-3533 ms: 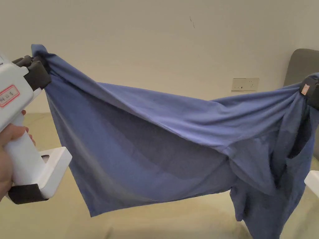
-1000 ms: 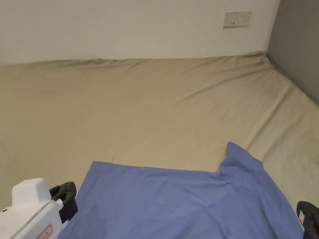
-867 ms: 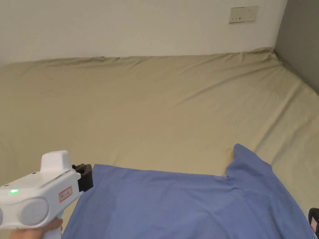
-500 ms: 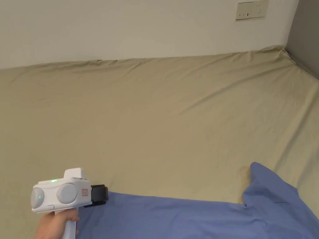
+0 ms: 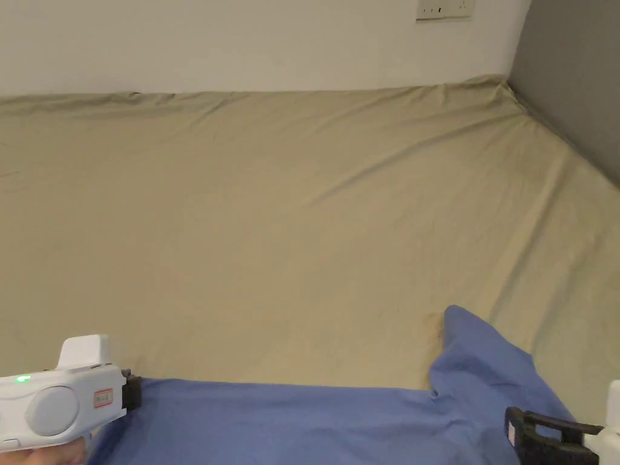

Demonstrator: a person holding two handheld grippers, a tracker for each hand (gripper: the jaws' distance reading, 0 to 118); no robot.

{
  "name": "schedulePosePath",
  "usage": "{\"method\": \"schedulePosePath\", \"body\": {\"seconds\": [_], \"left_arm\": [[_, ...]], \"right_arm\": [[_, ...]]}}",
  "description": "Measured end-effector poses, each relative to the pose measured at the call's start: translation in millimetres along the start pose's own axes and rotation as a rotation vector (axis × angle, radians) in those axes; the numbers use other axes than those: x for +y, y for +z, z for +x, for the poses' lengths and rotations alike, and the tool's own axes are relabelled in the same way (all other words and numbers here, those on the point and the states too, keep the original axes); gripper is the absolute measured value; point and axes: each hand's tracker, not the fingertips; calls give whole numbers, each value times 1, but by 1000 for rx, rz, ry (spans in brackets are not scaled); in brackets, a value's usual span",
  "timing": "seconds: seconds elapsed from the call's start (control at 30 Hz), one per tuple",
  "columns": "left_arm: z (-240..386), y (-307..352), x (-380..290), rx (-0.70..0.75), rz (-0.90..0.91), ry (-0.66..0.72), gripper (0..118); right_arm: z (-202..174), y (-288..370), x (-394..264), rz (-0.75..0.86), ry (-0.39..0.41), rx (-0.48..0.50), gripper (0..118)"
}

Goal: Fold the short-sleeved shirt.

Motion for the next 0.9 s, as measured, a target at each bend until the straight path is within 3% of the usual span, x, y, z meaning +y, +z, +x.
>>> {"method": "schedulePosePath", "body": {"seconds": [0.13,0.17,0.2,0.27,0.4,0.43,0.47,0.5,0.63,0.7,0.9], "left_arm": [[-6,3,-3,-28,9,32,2],[-7,5,-4,-30,9,29,2],[-10,4,-6,-29,12,23,2],[-11,8,-7,-26,16,18,2],[-6,24,-11,-45,24,44,2],[-4,29,-12,-46,33,52,2],[0,33,-15,-47,43,57,2],[3,39,-17,-50,54,50,2],[12,84,-28,-27,160,-19,2],[14,117,-38,1,261,-37,2],[31,235,-92,135,641,-27,2]], "right_arm": [[23,-66,18,-170,-48,-89,115],[28,-80,20,-215,-70,-102,106],[31,-91,21,-250,-85,-104,87],[29,-103,20,-274,-114,-105,83],[7,-95,17,-222,20,-145,70],[1,-88,17,-196,40,-142,60],[-3,-85,15,-172,70,-141,29],[-9,-83,9,-157,48,-122,3],[-30,-41,0,37,108,-111,3],[-39,7,-4,206,78,-56,3],[-60,157,-13,615,61,-66,3]]}}
